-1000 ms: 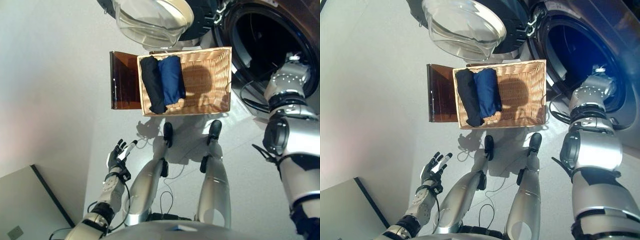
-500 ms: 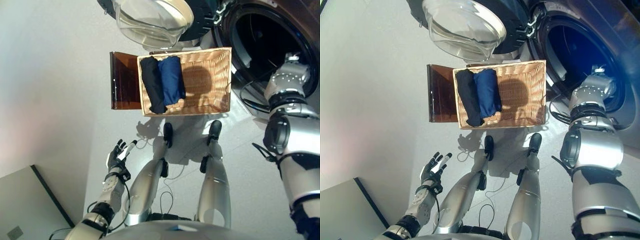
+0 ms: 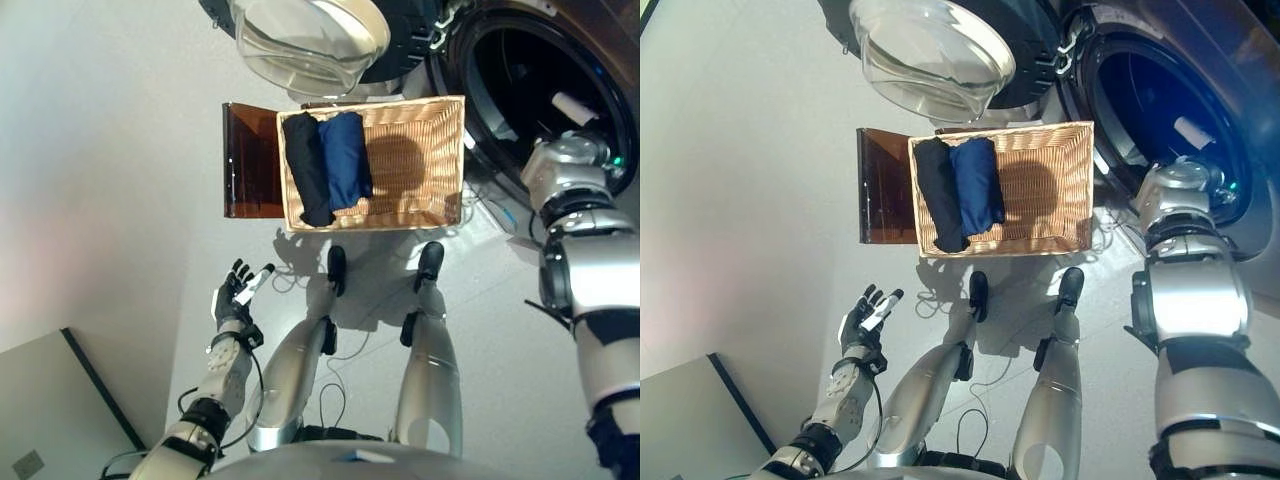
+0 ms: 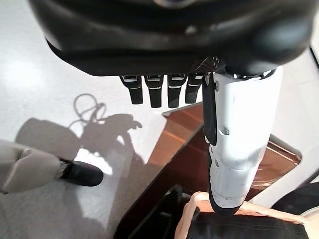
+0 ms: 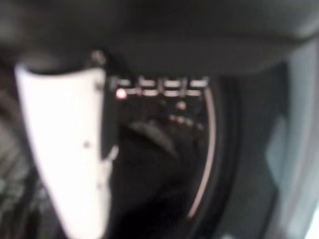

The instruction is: Pick up the clothes and place them into the washing machine

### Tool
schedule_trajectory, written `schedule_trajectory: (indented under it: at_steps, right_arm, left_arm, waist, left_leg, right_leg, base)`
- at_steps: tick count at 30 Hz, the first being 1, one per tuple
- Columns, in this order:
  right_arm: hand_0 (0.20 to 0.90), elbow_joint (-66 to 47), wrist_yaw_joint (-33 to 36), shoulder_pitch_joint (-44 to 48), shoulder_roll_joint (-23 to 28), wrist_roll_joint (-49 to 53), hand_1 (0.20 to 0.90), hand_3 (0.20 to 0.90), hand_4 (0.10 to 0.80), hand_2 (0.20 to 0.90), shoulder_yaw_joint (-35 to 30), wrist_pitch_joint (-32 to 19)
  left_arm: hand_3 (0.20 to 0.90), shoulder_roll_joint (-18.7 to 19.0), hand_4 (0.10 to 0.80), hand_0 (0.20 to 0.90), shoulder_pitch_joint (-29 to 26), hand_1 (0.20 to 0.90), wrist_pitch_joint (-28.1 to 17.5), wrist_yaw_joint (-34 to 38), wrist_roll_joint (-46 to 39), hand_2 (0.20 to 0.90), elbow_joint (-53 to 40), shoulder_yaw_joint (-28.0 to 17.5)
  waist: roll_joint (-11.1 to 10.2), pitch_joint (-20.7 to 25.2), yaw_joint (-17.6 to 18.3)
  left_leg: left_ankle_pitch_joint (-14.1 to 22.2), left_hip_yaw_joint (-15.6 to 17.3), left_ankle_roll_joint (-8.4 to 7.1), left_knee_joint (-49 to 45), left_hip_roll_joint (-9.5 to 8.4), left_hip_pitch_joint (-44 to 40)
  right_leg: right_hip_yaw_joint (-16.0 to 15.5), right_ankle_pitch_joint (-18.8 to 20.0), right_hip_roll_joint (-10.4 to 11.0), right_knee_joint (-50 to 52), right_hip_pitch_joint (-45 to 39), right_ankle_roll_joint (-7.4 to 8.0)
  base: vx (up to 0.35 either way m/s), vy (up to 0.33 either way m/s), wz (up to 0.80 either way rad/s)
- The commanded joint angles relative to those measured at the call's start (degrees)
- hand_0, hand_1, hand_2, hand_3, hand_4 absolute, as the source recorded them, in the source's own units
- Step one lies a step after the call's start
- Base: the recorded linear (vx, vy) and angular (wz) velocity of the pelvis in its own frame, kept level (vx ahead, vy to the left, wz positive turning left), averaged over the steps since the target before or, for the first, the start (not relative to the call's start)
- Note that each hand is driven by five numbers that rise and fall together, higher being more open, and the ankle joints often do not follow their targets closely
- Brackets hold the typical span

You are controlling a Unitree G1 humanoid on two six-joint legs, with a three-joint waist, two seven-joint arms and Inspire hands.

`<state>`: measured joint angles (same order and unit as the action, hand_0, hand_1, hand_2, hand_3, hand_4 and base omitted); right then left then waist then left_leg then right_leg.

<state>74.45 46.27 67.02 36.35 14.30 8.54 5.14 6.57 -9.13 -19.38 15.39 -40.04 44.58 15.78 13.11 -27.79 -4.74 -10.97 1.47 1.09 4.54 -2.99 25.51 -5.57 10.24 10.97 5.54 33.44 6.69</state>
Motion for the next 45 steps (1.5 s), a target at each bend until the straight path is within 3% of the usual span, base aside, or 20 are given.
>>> schedule_trajectory:
  at_steps: [1,4,11,22,38,45]
  right_arm:
    - [0.9,-5.49,10.27,5.84,9.72,-14.2,0.9,0.9,0.8,0.9,8.06,-0.98]
    - [0.9,-8.62,13.58,1.99,7.72,-19.65,0.9,0.9,0.8,0.9,6.02,1.08]
    - [0.9,-15.95,14.71,-4.69,2.77,-24.07,0.9,0.9,0.8,0.9,3.84,0.37]
    - [0.9,-29.32,6.02,-12.87,-4.58,-34.78,0.9,0.9,0.8,0.9,7.76,-1.36]
    - [0.9,-33.42,-0.96,-13.16,-14.93,-37.28,0.9,0.9,0.8,0.9,15.18,-4.0]
    - [0.9,-30.37,-4.92,-11.07,-23.05,-33.69,0.9,0.9,0.8,0.9,19.52,-6.57]
  left_arm:
    - [0.9,1.55,0.8,0.9,0.45,0.9,-4.78,2.77,1.91,0.9,0.79,-2.15]
    - [0.9,0.75,0.8,0.9,-0.35,0.9,-5.51,3.79,3.17,0.9,1.14,-2.31]
    - [0.9,-0.04,0.8,0.9,-0.63,0.9,-6.19,4.64,3.91,0.9,1.6,-2.61]
    - [0.9,-1.06,0.8,0.9,-0.46,0.9,-6.02,5.11,6.74,0.9,4.76,-3.9]
    - [0.9,-0.93,0.8,0.9,-1.68,0.9,-5.89,6.11,6.87,0.9,7.29,-4.8]
    - [0.9,-0.3,0.8,0.9,-1.58,0.9,-5.98,6.47,6.85,0.9,6.55,-3.97]
  waist:
    - [1.93,1.38,1.05]
    - [2.05,1.13,1.25]
    - [1.98,0.73,1.46]
    - [0.14,-0.64,2.24]
    - [-2.44,-2.0,2.01]
    - [-2.79,-2.01,1.02]
  left_leg:
    - [2.1,0.85,-6.07,0.46,-0.58,-0.63]
    - [2.18,0.69,-5.92,0.46,-0.58,-0.68]
    - [2.2,0.66,-5.79,0.46,-0.58,-0.75]
    - [2.13,1.05,-5.67,0.46,-0.09,-1.09]
    - [1.64,0.94,-5.73,0.46,0.73,-1.14]
    - [1.16,0.4,-5.88,0.46,1.04,-0.07]
  right_leg:
    - [2.41,-8.38,-3.17,7.08,-0.96,-0.93]
    - [2.44,-8.36,-3.09,7.15,-0.93,-0.88]
    - [2.53,-8.3,-3.0,7.0,-1.01,-0.77]
    - [2.24,-8.06,-3.27,7.08,-1.19,-0.78]
    - [1.57,-8.07,-3.76,7.22,-1.07,-1.06]
    - [1.02,-7.9,-3.85,7.03,-0.4,-1.23]
  base:
    - [0.0,0.0,0.0]
    - [0.0,0.0,0.0]
    - [0.0,0.0,0.0]
    - [0.0,0.0,0.0]
    - [-0.002,-0.003,0.01]
    - [-0.007,-0.005,0.04]
